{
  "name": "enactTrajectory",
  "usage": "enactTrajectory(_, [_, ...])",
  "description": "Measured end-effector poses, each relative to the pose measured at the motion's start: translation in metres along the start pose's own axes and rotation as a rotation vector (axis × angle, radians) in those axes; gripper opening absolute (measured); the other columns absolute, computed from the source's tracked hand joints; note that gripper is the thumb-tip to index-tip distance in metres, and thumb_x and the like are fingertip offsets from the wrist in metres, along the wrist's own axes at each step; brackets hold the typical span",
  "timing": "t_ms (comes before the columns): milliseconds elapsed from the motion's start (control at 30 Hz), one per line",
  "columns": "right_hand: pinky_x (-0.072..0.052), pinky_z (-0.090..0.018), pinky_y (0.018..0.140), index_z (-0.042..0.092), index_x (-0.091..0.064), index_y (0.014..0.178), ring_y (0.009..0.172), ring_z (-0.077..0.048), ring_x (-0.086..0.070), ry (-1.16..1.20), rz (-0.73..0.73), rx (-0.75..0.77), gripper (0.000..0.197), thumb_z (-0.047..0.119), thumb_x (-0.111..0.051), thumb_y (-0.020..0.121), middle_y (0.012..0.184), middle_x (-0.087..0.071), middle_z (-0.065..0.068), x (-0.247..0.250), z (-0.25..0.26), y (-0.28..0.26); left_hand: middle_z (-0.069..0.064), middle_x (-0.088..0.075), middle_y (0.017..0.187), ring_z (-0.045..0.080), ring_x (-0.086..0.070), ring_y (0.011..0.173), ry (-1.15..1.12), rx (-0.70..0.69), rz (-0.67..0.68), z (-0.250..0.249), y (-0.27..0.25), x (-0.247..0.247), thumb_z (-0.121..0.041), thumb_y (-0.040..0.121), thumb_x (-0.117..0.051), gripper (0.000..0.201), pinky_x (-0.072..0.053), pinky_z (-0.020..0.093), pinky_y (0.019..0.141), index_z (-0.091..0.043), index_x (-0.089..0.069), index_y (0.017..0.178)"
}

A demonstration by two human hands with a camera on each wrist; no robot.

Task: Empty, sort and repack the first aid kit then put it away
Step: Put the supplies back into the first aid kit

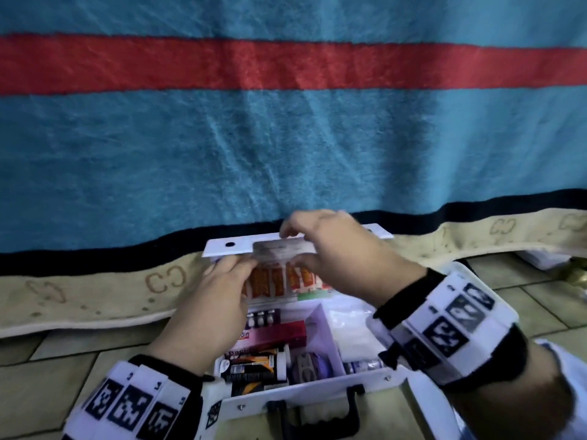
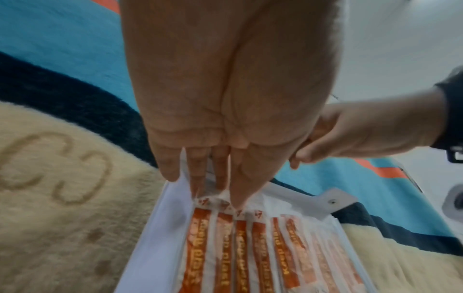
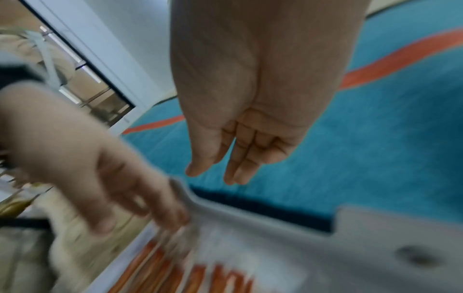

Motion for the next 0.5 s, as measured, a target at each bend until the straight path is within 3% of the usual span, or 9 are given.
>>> enactTrajectory(133, [-0.044,-0.020,0.079,0.020,-0.060,0.104,0.083,-0.008,-0.055,0.080,-0.128,-0.124,0.029,0.023,-0.073,0.078,0.094,-0.063,0.008,0.071,-0.036,-0.062,-0.005,-0.025,0.152,0.017,-0.026,0.137,-0.004,-0.036,-0.064,-0.035,-0.007,-0.002,-0.013,0.091,-0.052,0.054,-0.023,0.028,0.113,-0.024,-0.036,0.141])
enactTrajectory(233, [-0.041,-0.013,0.067,0.022,-0.060,0.100,0.079,-0.012,-0.059,0.011,-0.108,-0.335,0.027,0.019,-0.074,0.078,0.083,-0.060,0.014,0.091,-0.082,-0.121,-0.006,-0.033,0.147,0.015,-0.033,0.134,-0.055,-0.162,-0.009,-0.075,-0.015,-0.023,-0.019,0.090,-0.054,0.047,-0.028,0.027,0.112,-0.022,-0.044,0.136])
enactTrajectory(367, [-0.042,-0.019,0.065,0.026,-0.061,0.102,0.083,-0.011,-0.059,-0.224,0.203,-0.615,0.023,0.024,-0.069,0.081,0.086,-0.059,0.013,0.073,-0.142,-0.215,-0.009,-0.044,0.131,0.013,-0.043,0.122,-0.057,-0.263,0.230,-0.118,-0.029,-0.075,-0.030,0.093,-0.053,0.034,-0.038,0.027,0.101,-0.031,-0.050,0.126])
enactTrajectory(433, [-0.046,-0.023,0.078,0.030,-0.060,0.108,0.094,-0.011,-0.059,-0.266,0.390,-0.700,0.025,0.029,-0.066,0.084,0.098,-0.060,0.013,0.050,-0.159,-0.261,-0.011,-0.052,0.124,0.013,-0.052,0.112,-0.024,-0.265,0.303,-0.126,-0.035,-0.092,-0.030,0.094,-0.051,0.027,-0.045,0.028,0.090,-0.033,-0.055,0.120])
enactTrajectory(500, [-0.043,-0.024,0.090,0.034,-0.057,0.117,0.108,-0.009,-0.054,-0.252,0.565,-0.789,0.032,0.032,-0.064,0.085,0.116,-0.058,0.013,0.023,-0.168,-0.310,-0.011,-0.063,0.113,0.014,-0.059,0.101,0.014,-0.262,0.326,-0.131,-0.038,-0.106,-0.025,0.092,-0.051,0.021,-0.050,0.029,0.081,-0.033,-0.061,0.109])
Point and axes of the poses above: each hand's wrist, its own y-axis towards the middle knuckle, its own x-axis out of the back of the hand, z = x × y, the point moved 8 cm from there along y, towards the middle knuckle
